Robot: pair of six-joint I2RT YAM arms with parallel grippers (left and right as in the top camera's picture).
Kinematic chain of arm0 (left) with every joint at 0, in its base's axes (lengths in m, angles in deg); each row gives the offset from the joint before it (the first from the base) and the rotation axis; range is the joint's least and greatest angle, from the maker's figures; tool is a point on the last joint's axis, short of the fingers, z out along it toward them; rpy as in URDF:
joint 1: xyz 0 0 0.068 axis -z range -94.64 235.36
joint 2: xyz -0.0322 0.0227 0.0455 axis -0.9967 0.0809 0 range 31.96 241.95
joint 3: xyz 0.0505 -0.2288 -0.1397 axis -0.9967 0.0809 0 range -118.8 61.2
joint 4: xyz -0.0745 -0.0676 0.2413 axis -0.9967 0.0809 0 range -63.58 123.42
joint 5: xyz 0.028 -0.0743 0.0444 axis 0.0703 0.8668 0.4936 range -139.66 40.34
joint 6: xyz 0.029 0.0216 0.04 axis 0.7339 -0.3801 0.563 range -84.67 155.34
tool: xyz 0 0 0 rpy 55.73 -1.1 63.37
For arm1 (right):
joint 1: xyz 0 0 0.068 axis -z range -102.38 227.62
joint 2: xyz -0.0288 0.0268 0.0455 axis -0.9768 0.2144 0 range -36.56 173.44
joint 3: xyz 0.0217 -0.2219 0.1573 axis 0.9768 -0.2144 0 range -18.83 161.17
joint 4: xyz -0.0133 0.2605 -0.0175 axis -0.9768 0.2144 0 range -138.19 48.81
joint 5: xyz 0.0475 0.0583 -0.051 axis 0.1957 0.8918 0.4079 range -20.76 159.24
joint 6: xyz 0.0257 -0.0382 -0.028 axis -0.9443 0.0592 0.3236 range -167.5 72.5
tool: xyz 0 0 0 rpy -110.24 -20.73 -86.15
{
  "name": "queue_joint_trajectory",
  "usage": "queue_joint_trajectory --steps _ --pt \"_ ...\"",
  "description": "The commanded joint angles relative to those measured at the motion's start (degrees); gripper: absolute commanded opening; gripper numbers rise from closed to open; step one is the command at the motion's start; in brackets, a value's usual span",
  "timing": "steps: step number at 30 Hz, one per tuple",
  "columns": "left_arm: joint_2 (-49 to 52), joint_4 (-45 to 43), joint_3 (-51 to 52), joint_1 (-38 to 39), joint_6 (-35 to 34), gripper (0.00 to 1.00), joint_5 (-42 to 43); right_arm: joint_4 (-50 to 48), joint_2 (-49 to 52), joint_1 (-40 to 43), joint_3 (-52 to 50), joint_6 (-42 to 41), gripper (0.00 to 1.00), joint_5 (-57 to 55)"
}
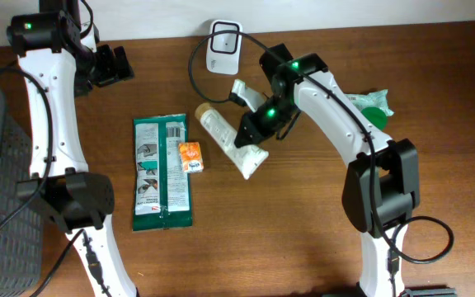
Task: Scan the item barcode
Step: 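Lift the white tube and hold it before the scanner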
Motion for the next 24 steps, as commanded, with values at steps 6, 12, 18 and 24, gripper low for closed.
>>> queue_joint_trajectory --steps 6,12,18,24 --pt "0.8 -0.1 -0.1 0.1 -0.1 0.99 0.6 -23.7 -0.7 -8.5 -19.3 -19.2 0.04 -21.2" --pt "0.8 -0.1 -0.1 0.1 -0.1 0.99 0.6 -32.1 -0.4 -9.6 -23.5 -30.2 0.36 -20.9" --pt "0.8 -0.1 -0.1 0.1 -0.1 0.99 0.6 -35.5 4.2 -9.5 -23.5 -31.2 0.32 -12.6" --pt "0.8 -0.1 -0.1 0.1 -0.1 0.99 0.6 -31.8 3.8 -7.4 -20.8 -30.8 0.05 -8.7"
